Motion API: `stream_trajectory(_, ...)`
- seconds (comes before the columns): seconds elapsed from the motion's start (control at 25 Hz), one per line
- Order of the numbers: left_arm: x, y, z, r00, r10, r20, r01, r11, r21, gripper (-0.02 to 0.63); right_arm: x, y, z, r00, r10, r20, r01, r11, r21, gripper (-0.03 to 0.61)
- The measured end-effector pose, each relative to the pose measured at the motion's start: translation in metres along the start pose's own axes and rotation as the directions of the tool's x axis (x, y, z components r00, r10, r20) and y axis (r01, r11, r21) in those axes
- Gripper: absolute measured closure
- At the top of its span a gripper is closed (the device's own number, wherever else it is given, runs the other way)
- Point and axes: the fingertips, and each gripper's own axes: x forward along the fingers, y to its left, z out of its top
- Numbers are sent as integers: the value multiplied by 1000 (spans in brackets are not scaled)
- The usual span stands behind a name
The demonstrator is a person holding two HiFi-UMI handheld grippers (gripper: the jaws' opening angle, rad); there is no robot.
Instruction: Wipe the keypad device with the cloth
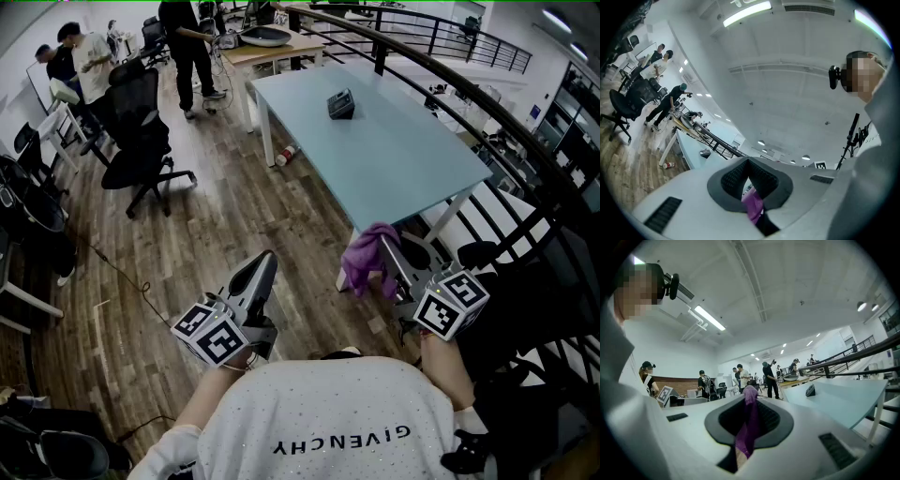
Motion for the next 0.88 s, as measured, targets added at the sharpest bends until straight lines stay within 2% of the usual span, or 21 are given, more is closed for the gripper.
stream_trajectory(0.32, -17, 7, 6, 1000, 1, 5, -1, 1000, -9, 620, 13, 18, -8, 1000, 11, -21, -11, 1000, -19, 551)
stream_trajectory(0.56, -17, 19, 10, 1000, 2, -1, -2, 1000, -15, 620, 34, 15, -10, 999, 18, -46, -18, 1000, -19, 550)
stream_trajectory(0.72, -13, 38, 25, 1000, 2, 24, -3, 999, 33, 621, 62, 7, -12, 998, 0, -62, -1, 1000, -21, 549)
stream_trajectory(0.88, 0, 57, 41, 999, 18, 36, -21, 997, 77, 621, 95, -6, -6, 999, 23, -48, -22, 1000, 11, 549)
